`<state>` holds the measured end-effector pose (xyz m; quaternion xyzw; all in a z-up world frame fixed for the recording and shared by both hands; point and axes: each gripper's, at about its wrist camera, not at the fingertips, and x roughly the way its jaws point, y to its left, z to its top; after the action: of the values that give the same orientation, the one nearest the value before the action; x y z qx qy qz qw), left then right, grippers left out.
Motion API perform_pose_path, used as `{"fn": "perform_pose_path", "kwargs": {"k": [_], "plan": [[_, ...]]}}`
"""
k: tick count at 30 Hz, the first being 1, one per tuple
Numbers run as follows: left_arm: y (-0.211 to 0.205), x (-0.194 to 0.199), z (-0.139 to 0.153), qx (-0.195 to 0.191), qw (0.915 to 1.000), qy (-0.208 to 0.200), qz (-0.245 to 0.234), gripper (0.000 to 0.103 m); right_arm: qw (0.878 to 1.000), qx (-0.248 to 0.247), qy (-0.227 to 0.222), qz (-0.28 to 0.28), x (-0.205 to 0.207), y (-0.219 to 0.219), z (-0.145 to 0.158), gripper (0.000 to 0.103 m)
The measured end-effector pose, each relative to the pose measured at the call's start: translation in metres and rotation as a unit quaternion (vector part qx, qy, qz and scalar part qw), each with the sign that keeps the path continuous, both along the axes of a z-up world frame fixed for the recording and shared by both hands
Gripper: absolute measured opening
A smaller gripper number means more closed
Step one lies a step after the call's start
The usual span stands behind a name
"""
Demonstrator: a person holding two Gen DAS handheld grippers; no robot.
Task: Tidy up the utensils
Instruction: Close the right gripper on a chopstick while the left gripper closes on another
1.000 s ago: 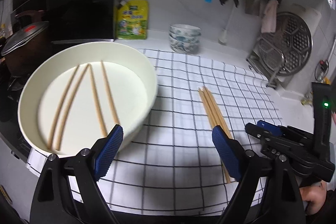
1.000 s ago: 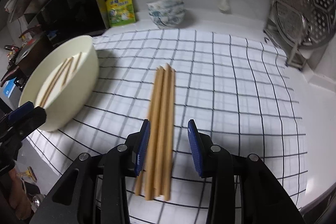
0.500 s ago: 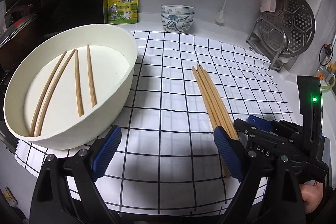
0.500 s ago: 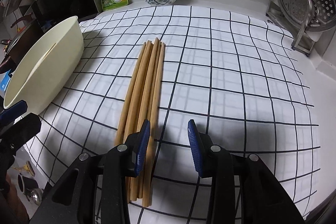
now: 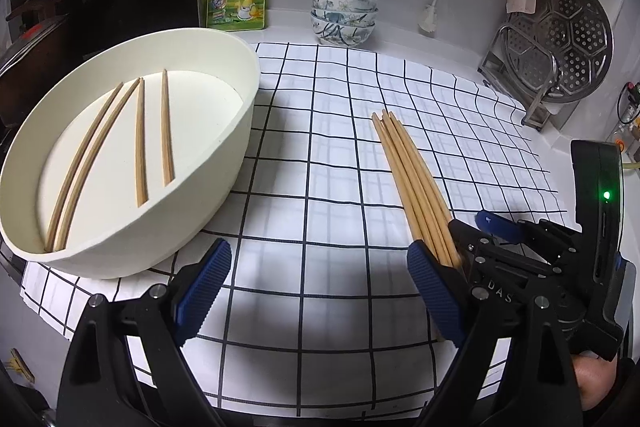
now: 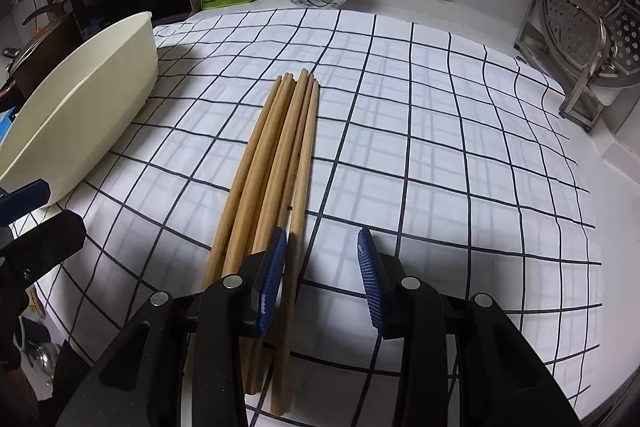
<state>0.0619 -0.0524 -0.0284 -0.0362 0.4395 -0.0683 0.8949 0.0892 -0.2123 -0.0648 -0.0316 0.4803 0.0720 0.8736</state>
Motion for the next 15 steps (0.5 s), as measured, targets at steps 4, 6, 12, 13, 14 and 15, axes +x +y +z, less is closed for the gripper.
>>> {"fn": "perform_pose_path", "kwargs": {"k": [4, 6, 12, 13, 14, 15], "plan": [[-0.004, 0.002, -0.002, 0.003, 1.0000, 0.002, 0.000, 0.088, 1.000, 0.004, -0.002, -0.002, 0.000, -0.005, -0.002, 0.036], [-0.007, 0.003, -0.006, 0.002, 1.0000, 0.006, 0.001, 0.089, 1.000, 0.008, -0.004, -0.007, 0.000, -0.009, -0.002, 0.036], [-0.026, 0.005, -0.020, 0.000, 0.9998, 0.021, -0.006, 0.090, 1.000, 0.012, -0.009, -0.020, 0.000, -0.021, -0.003, 0.036], [-0.029, 0.006, -0.022, 0.003, 0.9997, 0.021, -0.007, 0.090, 1.000, 0.013, -0.009, -0.023, 0.001, -0.024, -0.003, 0.036], [-0.032, 0.007, -0.024, 0.005, 0.9997, 0.022, -0.007, 0.090, 0.999, 0.015, -0.009, -0.028, 0.001, -0.028, -0.003, 0.036], [-0.034, 0.008, -0.025, 0.005, 0.9997, 0.022, -0.007, 0.090, 0.999, 0.017, -0.009, -0.031, 0.001, -0.031, -0.003, 0.036]]}}
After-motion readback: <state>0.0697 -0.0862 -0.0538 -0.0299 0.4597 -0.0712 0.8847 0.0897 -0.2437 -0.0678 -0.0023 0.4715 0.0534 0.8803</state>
